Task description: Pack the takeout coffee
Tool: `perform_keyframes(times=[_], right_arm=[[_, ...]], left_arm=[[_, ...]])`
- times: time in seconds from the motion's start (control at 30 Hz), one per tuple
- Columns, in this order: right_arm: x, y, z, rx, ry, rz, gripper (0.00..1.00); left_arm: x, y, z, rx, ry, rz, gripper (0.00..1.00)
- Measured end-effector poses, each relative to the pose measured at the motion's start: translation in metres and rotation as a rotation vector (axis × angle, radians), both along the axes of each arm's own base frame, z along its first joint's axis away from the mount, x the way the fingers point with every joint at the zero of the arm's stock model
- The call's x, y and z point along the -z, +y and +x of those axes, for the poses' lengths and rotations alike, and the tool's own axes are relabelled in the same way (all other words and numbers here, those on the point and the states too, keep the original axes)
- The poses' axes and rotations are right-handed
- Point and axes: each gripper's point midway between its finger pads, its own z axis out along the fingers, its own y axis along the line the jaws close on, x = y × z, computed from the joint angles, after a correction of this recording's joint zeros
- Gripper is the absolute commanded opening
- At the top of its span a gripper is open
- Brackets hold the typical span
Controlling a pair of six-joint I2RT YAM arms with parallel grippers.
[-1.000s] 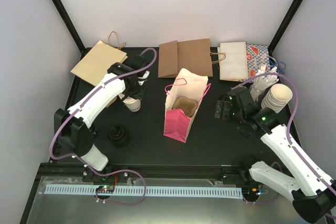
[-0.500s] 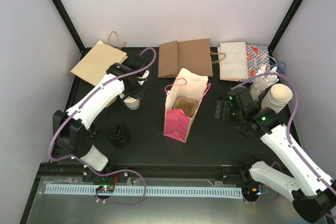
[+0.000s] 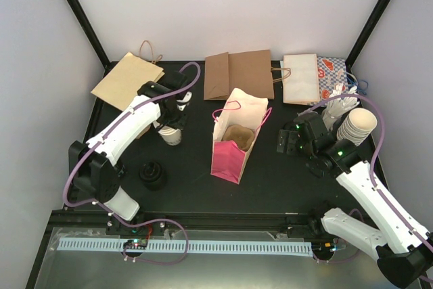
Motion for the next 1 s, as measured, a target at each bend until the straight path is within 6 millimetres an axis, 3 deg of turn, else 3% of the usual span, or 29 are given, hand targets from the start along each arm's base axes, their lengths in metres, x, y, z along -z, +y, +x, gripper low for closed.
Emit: perform_keyframes(times=[0.33,0.77,1.0], right_arm=[[0.0,0.0,0.0,0.0,-0.001,0.0,1.0],[0.0,0.001,0.0,-0.003,0.0,0.005,1.0],[-0.001,0.001,-0.001,-0.004,-0.003,0.01,1.0]], left_arm=[[-0.007,0.017,0.002,-0.035,-0.042,0.074,0.02],[-0.014,0.007,-0.006,-0.025,-0.033,0.01,0.02],[-0.035,0.018,-0.003,-0.077,-0.111,-0.001,0.02]])
